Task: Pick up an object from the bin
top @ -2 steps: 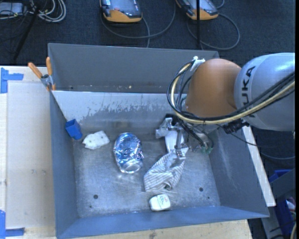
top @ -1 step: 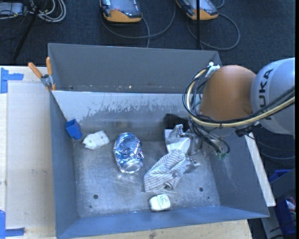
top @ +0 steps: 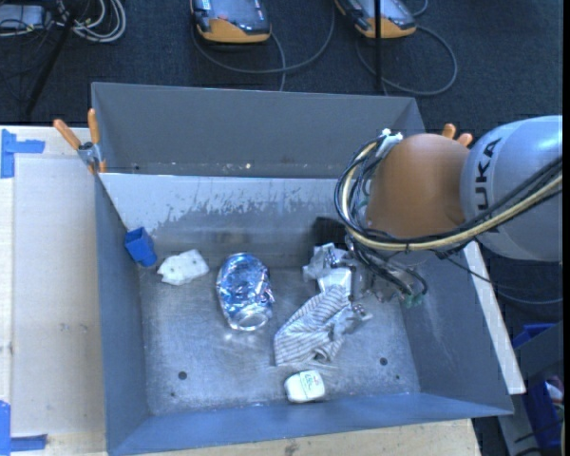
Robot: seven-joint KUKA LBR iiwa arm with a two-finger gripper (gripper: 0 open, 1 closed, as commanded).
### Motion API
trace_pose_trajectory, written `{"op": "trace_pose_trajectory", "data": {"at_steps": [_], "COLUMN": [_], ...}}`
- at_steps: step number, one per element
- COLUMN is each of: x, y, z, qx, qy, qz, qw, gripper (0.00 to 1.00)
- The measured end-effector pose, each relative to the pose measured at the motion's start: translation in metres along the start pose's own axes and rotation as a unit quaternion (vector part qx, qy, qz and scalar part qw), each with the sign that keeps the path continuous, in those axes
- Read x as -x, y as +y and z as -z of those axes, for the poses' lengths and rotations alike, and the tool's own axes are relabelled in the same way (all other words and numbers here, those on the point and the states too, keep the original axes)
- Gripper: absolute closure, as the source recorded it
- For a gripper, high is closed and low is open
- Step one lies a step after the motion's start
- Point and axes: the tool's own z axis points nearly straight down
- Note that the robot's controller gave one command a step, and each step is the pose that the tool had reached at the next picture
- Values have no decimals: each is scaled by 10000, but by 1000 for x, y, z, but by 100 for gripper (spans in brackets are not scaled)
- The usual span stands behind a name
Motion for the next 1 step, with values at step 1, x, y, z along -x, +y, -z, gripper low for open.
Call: {"op": "trace_pose_trajectory", "data": {"at_steps": [1], "x": [-6], "y": [-3], "z": [-46], "qx": [8], "qy": [21], "qz": [564], "qw": [9984], "gripper": [0]}}
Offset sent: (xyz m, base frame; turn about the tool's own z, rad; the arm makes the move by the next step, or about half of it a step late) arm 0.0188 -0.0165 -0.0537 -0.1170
